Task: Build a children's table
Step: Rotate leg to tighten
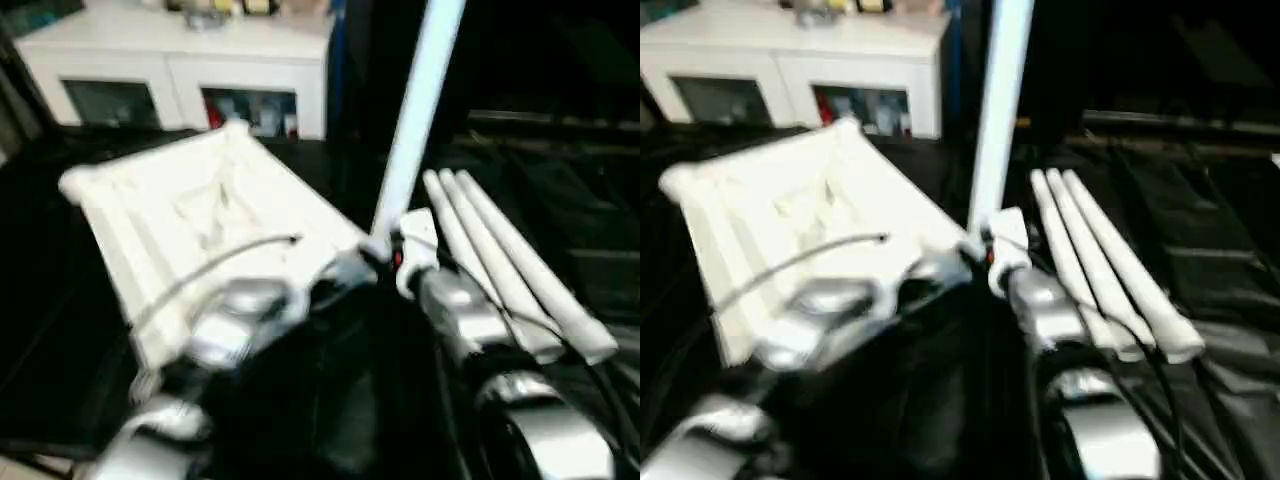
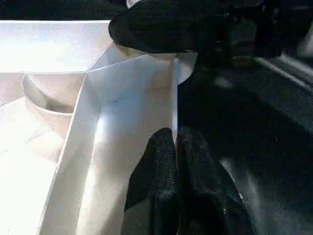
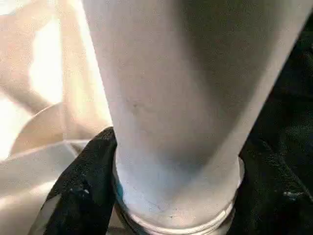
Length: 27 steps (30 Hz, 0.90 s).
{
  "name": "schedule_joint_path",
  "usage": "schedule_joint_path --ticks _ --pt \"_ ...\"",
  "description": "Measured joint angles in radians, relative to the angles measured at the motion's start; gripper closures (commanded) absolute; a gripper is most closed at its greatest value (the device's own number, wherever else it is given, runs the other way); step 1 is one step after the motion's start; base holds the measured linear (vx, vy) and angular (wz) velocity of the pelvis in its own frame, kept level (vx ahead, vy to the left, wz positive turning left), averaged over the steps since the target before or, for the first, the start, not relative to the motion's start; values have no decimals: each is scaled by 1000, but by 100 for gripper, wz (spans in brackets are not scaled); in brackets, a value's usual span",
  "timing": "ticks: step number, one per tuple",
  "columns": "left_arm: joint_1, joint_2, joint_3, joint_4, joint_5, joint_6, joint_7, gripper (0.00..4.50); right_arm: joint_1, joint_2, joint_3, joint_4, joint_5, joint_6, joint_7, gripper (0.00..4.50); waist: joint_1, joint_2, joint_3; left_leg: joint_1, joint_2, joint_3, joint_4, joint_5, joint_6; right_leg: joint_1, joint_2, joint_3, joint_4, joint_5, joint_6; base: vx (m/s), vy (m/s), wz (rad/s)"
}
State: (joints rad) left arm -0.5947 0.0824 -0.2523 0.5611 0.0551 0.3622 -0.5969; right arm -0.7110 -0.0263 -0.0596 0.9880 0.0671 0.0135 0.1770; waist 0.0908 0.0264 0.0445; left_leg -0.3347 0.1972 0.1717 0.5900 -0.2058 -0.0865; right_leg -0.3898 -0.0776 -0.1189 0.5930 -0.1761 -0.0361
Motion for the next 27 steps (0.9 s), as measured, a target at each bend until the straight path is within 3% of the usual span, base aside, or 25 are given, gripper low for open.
schedule_joint_path --ticks 3,7,11,17,27 --pt "-1 0 -3 6 20 -19 20 450 2 20 -17 0 5 -18 -5 105 -3 0 0 1 0 0 0 0 0 2 0 0 -1 0 1 0 0 0" --pt "-9 14 7 27 32 -44 81 450 5 52 -7 6 2 -47 8 68 -27 0 0 -1 0 -2 -2 0 0 1 0 -2 -1 0 1 0 0 0" --pt "-7 21 7 27 35 -62 76 450 10 35 22 5 -15 -68 23 27 -26 1 0 -2 -1 -2 -8 0 0 -2 0 -2 0 0 1 0 0 0" --pt "23 66 2 -23 22 -88 -12 450 71 -40 55 -92 -25 -66 165 27 -18 5 -3 -14 0 -2 -7 1 2 -13 0 -2 3 1 -1 0 0 0" --pt "124 238 0 -127 -51 -183 -290 450 149 -202 137 -248 5 -42 572 27 -8 8 -2 -15 1 -1 -5 3 5 -14 1 -2 2 2 -2 0 0 0"
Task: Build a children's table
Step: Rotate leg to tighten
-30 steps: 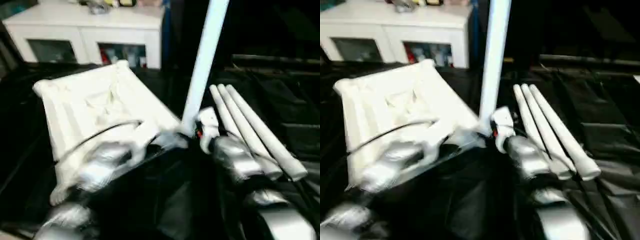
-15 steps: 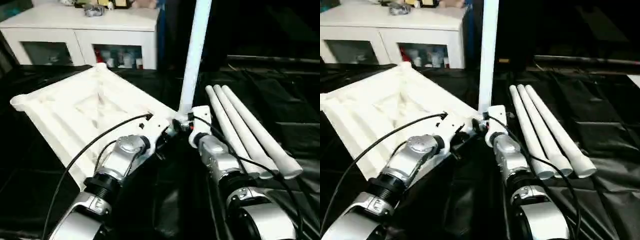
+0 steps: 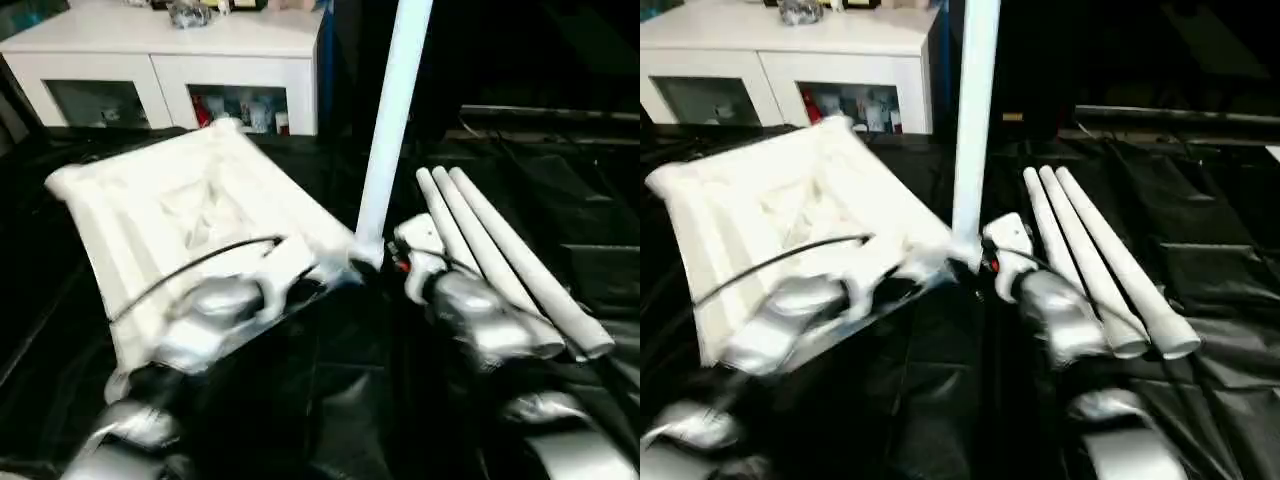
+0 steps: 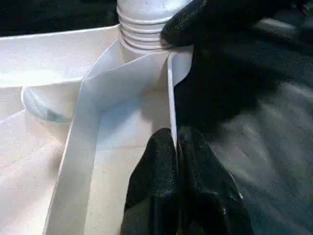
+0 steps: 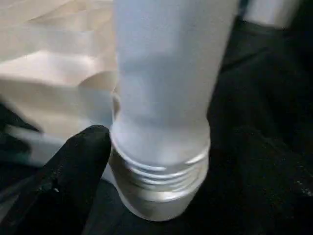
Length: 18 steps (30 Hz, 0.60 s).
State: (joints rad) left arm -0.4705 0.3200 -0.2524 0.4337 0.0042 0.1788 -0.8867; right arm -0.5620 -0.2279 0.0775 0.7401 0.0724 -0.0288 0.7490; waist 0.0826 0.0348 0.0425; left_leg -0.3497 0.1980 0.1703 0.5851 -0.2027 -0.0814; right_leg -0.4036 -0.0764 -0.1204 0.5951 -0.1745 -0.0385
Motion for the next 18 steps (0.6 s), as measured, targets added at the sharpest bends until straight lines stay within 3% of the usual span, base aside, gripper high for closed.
schedule_joint_path --ticks 4,18 --pt "35 38 -1 -50 -24 2 -73 450 8 -27 27 -25 10 6 123 27 5 -1 0 -1 0 1 0 0 0 0 0 0 0 1 -1 0 0 0" --pt "49 52 -2 -78 -33 12 -113 450 -13 -34 38 -27 18 28 212 146 8 -4 2 -1 0 1 1 -1 1 0 0 0 0 0 -1 0 0 0"
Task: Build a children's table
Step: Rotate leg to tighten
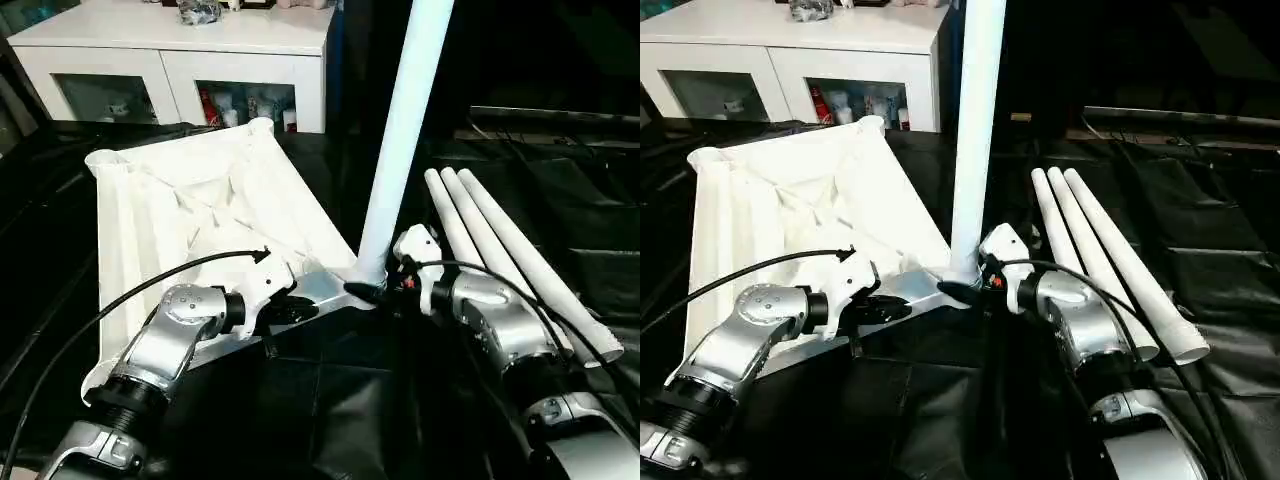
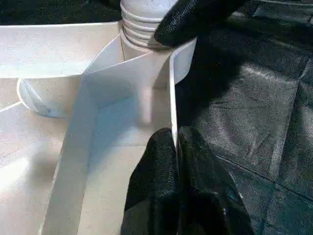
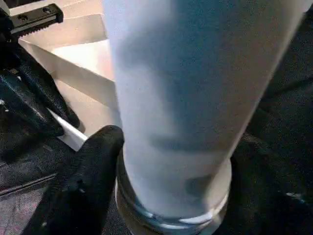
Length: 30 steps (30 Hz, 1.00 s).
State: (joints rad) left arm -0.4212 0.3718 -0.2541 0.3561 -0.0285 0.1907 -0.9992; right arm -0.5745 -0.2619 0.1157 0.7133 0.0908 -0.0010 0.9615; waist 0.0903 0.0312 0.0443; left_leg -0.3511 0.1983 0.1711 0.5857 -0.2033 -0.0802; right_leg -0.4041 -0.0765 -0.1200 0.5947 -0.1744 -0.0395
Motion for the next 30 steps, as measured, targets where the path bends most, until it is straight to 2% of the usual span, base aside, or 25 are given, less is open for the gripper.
schedule_joint_path --ticks 2,7,13,16,20,21,23,27,30 --pt "0 0 0 0 -1 1 0 450 0 0 -1 0 2 3 1 166 0 0 0 0 0 0 0 0 0 0 0 0 0 0 0 0 0 0" --pt "-5 -22 1 5 5 11 29 450 3 27 -15 1 7 24 -50 176 0 -1 0 0 0 0 1 0 0 0 0 0 1 0 0 0 0 0" --pt "-113 -161 -1 144 65 61 214 450 -16 141 -101 60 -15 47 -423 177 1 0 -2 4 -1 1 2 -3 -5 5 -1 2 1 -2 5 0 0 0" --pt "-189 -256 -1 248 80 91 335 450 -59 191 -150 103 -27 76 -645 177 3 3 -3 6 -1 2 3 -2 -5 6 -1 5 0 -2 5 0 0 0" --pt "-221 -298 -1 298 91 97 391 450 -80 210 -160 133 -53 62 -751 177 3 6 -5 3 -3 3 3 -1 -2 8 -1 10 0 -2 7 0 0 0" --pt "-224 -301 -1 303 94 93 394 450 -82 210 -160 137 -55 56 -758 143 3 6 -5 3 -3 2 3 0 -2 8 -1 10 0 -2 7 0 0 0" --pt "-230 -305 -1 317 103 76 395 450 -82 215 -165 145 -55 40 -770 108 3 6 -5 2 -4 2 3 1 0 8 -1 11 0 -2 8 0 0 0" --pt "-240 -296 13 340 113 53 460 450 -70 252 -147 145 -55 24 -765 86 -15 5 -4 0 -4 0 3 1 0 6 -1 10 0 -1 10 0 0 0" --pt "-239 -300 12 343 116 30 460 450 -38 232 -143 111 -55 19 -746 86 -10 5 -4 -1 -5 0 0 1 0 5 -1 10 0 -1 10 0 0 0"
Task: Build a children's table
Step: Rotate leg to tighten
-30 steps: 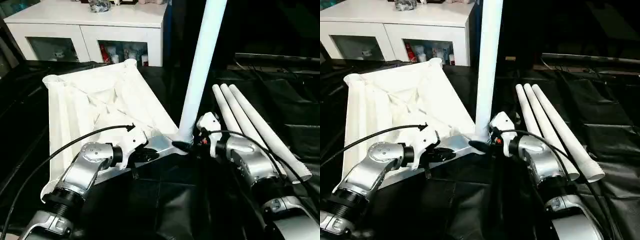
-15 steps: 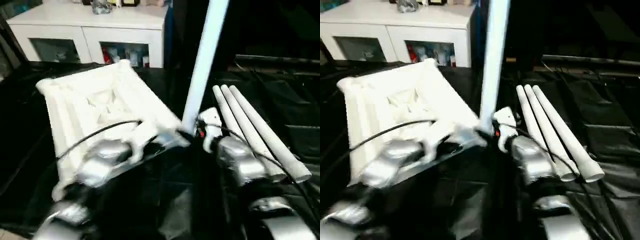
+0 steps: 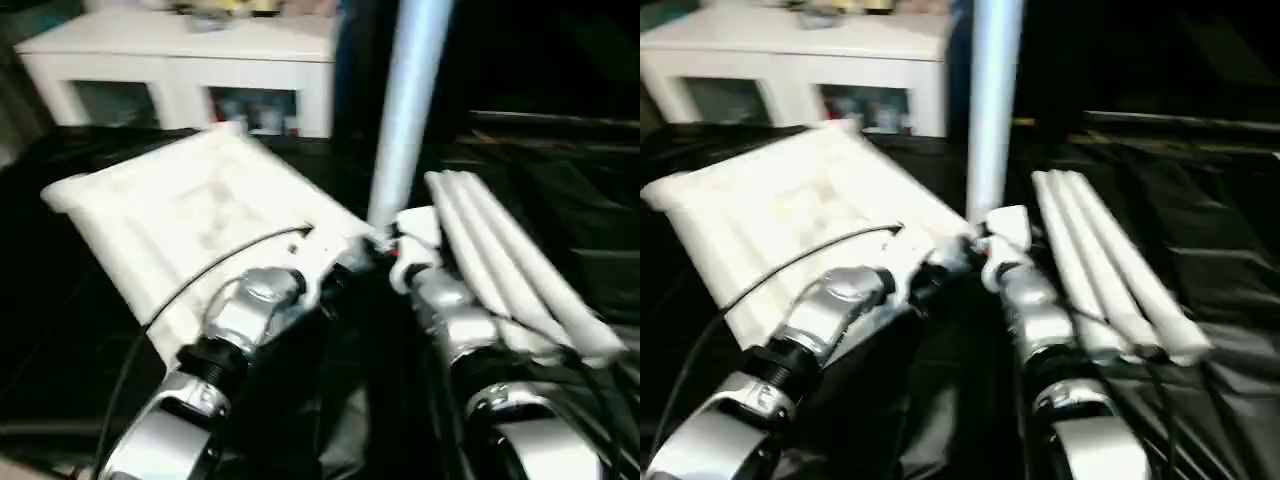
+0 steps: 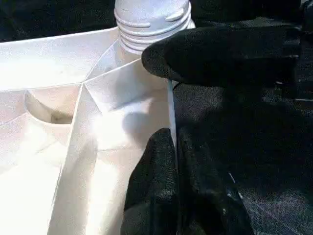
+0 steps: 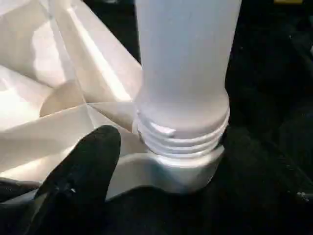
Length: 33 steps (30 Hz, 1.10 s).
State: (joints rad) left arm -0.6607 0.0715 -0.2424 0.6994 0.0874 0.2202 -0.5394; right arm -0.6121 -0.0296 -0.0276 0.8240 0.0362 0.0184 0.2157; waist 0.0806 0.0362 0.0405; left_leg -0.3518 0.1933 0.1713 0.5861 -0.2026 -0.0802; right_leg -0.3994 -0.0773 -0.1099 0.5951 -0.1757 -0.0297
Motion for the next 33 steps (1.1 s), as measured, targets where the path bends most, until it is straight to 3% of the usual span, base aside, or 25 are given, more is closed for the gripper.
schedule_joint_path --ticks 1,2,4,9,13,17,23,25,26,31,33 --pt "0 -3 0 2 3 -9 0 450 10 -10 1 -17 0 2 12 86 5 0 0 -1 0 0 0 0 0 -1 0 0 0 0 0 0 0 0" --pt "2 -6 0 2 4 -26 -1 405 26 -24 1 -42 1 4 27 76 8 0 0 -1 0 0 -1 3 5 -2 0 0 0 0 0 0 0 0" --pt "11 -14 14 -1 -15 -65 -1 393 50 -46 0 -89 3 17 53 76 11 0 1 -5 0 0 0 4 6 -5 0 0 0 0 0 0 0 0" --pt "20 -13 79 -163 -101 -101 -21 356 107 -116 8 -200 11 52 138 76 18 -3 3 -14 2 0 5 4 11 -9 0 -1 0 3 -4 0 0 0" --pt "12 60 127 -277 -112 -68 -13 330 145 -160 26 -264 13 83 213 76 10 -3 3 -15 2 1 5 4 12 -10 0 -1 1 2 -4 0 0 0" --pt "13 199 190 -321 -82 0 22 301 184 -203 63 -323 14 117 308 76 4 -3 3 -14 4 0 5 4 10 -9 2 -2 1 2 -4 0 0 0" --pt "88 430 254 -393 10 171 30 338 217 -211 115 -388 32 176 394 111 7 -3 4 -12 4 0 5 4 9 -10 2 -2 1 2 -3 0 0 0" --pt "119 475 257 -407 40 210 30 336 215 -204 115 -386 31 178 393 128 10 -3 4 -13 4 0 6 4 9 -10 2 -1 0 2 -3 0 0 0" --pt "139 498 258 -411 56 240 31 370 212 -197 116 -385 31 178 389 150 13 -4 4 -14 4 0 6 4 8 -10 2 -1 0 2 -3 0 0 0" --pt "183 579 236 -411 104 295 31 378 172 -159 128 -325 4 187 344 166 11 -4 4 -14 4 0 7 3 5 -10 2 0 1 2 -4 0 0 0" --pt "194 614 214 -410 132 319 27 413 159 -144 136 -295 0 192 324 195 11 -5 4 -14 4 0 7 3 4 -9 2 0 2 2 -4 0 0 0"
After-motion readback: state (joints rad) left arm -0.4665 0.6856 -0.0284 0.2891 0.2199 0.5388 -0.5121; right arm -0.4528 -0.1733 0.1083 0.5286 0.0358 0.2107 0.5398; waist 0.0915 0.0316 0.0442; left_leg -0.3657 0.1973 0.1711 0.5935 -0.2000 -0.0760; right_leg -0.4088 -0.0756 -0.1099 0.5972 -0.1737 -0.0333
